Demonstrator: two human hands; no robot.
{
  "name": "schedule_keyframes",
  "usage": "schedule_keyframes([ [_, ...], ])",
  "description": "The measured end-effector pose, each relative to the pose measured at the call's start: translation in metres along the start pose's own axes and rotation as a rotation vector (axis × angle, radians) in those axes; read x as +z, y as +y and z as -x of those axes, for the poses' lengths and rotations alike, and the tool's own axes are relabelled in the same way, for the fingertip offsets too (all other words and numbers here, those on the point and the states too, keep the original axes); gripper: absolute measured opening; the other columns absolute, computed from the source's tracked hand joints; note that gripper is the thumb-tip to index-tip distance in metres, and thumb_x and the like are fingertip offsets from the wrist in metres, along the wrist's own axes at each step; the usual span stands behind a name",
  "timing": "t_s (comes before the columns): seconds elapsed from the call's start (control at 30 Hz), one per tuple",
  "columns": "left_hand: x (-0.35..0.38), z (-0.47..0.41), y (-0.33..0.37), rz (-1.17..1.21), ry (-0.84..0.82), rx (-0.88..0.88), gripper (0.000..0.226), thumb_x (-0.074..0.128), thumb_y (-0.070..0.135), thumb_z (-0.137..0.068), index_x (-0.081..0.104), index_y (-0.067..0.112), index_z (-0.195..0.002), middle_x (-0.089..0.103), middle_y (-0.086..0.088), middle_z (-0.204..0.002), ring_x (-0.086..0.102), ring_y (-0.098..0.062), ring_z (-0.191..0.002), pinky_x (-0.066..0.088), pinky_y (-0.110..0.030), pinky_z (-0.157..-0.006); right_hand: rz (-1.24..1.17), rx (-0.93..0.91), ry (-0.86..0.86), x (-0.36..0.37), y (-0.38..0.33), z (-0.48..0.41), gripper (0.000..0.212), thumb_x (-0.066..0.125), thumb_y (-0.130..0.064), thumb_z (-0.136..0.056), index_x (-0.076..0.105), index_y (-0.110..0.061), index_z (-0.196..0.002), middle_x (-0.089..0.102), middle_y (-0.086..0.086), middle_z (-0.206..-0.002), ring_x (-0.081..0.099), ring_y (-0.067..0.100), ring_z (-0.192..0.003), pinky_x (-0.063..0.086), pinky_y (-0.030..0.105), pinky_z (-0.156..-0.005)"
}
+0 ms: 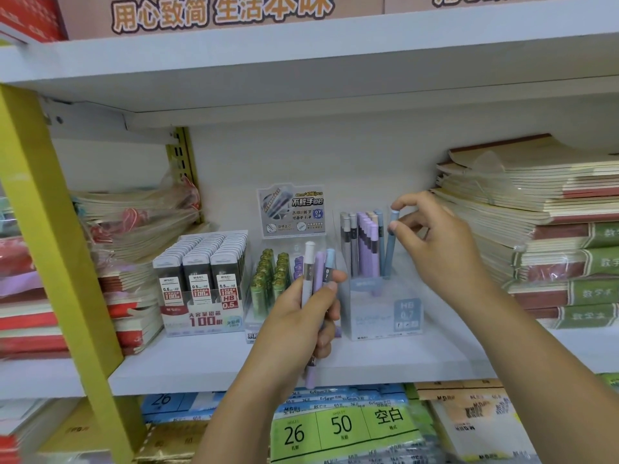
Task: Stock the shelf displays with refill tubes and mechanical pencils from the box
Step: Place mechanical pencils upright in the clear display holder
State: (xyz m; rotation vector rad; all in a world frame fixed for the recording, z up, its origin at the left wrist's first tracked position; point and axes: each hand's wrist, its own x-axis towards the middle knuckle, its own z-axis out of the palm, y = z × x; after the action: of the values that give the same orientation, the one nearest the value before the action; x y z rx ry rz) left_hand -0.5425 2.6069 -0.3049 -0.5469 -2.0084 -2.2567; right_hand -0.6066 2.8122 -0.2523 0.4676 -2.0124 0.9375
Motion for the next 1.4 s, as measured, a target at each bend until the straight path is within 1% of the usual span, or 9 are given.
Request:
schedule_keyframes([
  [0.17, 0.0, 0.0, 0.0, 0.002, -0.002, 0.015, 0.03, 0.047, 0.017, -0.103, 0.073, 0.033, -0.104, 0.051, -0.001, -0.074, 0.033, -0.012, -0.046, 0.033, -0.021, -0.043, 0.224, 0.01, 0.011, 0.004, 0.006, -0.003, 0.022, 0.064, -0.026, -0.089, 0.06, -0.032, -0.11, 0.058, -0.005, -0.102, 0.041, 0.016, -0.099, 0.028, 0.024, -0.075],
  [0.47, 0.003, 0.002, 0.001, -0.078, 0.002, 0.032, 0.026, 0.05, 0.025, -0.104, 0.073, 0.038, -0.103, 0.06, 0.001, -0.074, 0.042, -0.011, -0.05, 0.041, -0.025, -0.05, 0.259, 0.163, -0.171, 0.0, 0.006, -0.003, 0.028, 0.055, -0.035, -0.094, 0.06, -0.038, -0.122, 0.051, 0.004, -0.108, 0.043, 0.024, -0.114, 0.029, 0.025, -0.086],
  [0.6, 0.006, 0.005, 0.004, -0.141, -0.019, 0.055, 0.023, 0.053, 0.028, -0.102, 0.074, 0.037, -0.098, 0.069, -0.011, -0.084, 0.052, -0.013, -0.055, 0.052, -0.032, -0.064, 0.237, 0.02, -0.019, -0.01, -0.011, -0.001, 0.026, 0.054, -0.027, -0.096, 0.064, -0.023, -0.12, 0.055, -0.003, -0.109, 0.048, 0.016, -0.107, 0.03, 0.02, -0.085],
  [0.73, 0.008, 0.006, 0.01, -0.098, -0.037, 0.058, 0.018, 0.053, 0.024, -0.102, 0.07, 0.025, -0.109, 0.077, -0.002, -0.096, 0.061, -0.012, -0.059, 0.052, -0.022, -0.059, -0.106, 0.012, -0.155, -0.019, -0.044, 0.008, 0.016, 0.057, -0.032, -0.091, 0.072, -0.026, -0.091, 0.069, -0.015, -0.081, 0.058, 0.0, -0.078, 0.041, 0.01, -0.067],
  [0.83, 0.011, 0.006, 0.012, -0.116, -0.038, 0.077, 0.016, 0.054, 0.025, -0.101, 0.068, 0.021, -0.109, 0.077, -0.002, -0.097, 0.064, -0.012, -0.06, 0.053, -0.021, -0.06, -0.364, 0.099, -0.414, -0.018, -0.062, 0.019, 0.012, 0.064, -0.029, -0.088, 0.07, -0.034, -0.098, 0.071, -0.013, -0.087, 0.063, -0.006, -0.077, 0.046, 0.008, -0.071],
  [0.93, 0.015, 0.007, 0.015, -0.087, -0.048, 0.089, 0.021, 0.058, 0.033, -0.095, 0.069, 0.018, -0.106, 0.077, -0.005, -0.097, 0.067, -0.014, -0.064, 0.055, -0.024, -0.061, -0.467, 0.1, -0.473, -0.017, -0.069, 0.024, 0.023, 0.068, -0.017, -0.087, 0.066, -0.035, -0.101, 0.071, -0.001, -0.086, 0.063, -0.003, -0.072, 0.048, 0.012, -0.072],
  [1.07, 0.014, 0.007, 0.015, -0.009, -0.064, 0.068, 0.033, 0.06, 0.043, -0.086, 0.069, 0.023, -0.11, 0.077, -0.01, -0.098, 0.072, -0.019, -0.073, 0.061, -0.031, -0.066, -0.55, 0.137, -0.396, -0.02, -0.069, 0.02, 0.021, 0.067, -0.011, -0.086, 0.066, -0.022, -0.103, 0.075, 0.004, -0.086, 0.069, 0.015, -0.084, 0.051, 0.021, -0.08],
  [1.17, 0.01, 0.007, 0.014, 0.002, -0.05, 0.05, 0.024, 0.057, 0.042, -0.09, 0.07, 0.032, -0.107, 0.077, -0.011, -0.096, 0.07, -0.019, -0.068, 0.06, -0.031, -0.061, -0.706, 0.178, -0.237, -0.027, -0.064, 0.01, 0.019, 0.061, -0.005, -0.09, 0.063, -0.016, -0.105, 0.076, 0.004, -0.084, 0.071, 0.014, -0.078, 0.055, 0.02, -0.066],
  [1.4, 0.002, 0.003, 0.01, -0.03, 0.023, 0.017, 0.019, 0.055, 0.045, -0.094, 0.07, 0.033, -0.098, 0.051, 0.005, -0.064, 0.03, -0.008, -0.043, 0.029, -0.02, -0.042, -0.578, 0.016, 0.213, -0.051, -0.04, -0.002, 0.025, 0.064, -0.018, -0.09, 0.047, -0.034, -0.1, 0.073, 0.003, -0.089, 0.071, 0.019, -0.084, 0.055, 0.025, -0.063],
])
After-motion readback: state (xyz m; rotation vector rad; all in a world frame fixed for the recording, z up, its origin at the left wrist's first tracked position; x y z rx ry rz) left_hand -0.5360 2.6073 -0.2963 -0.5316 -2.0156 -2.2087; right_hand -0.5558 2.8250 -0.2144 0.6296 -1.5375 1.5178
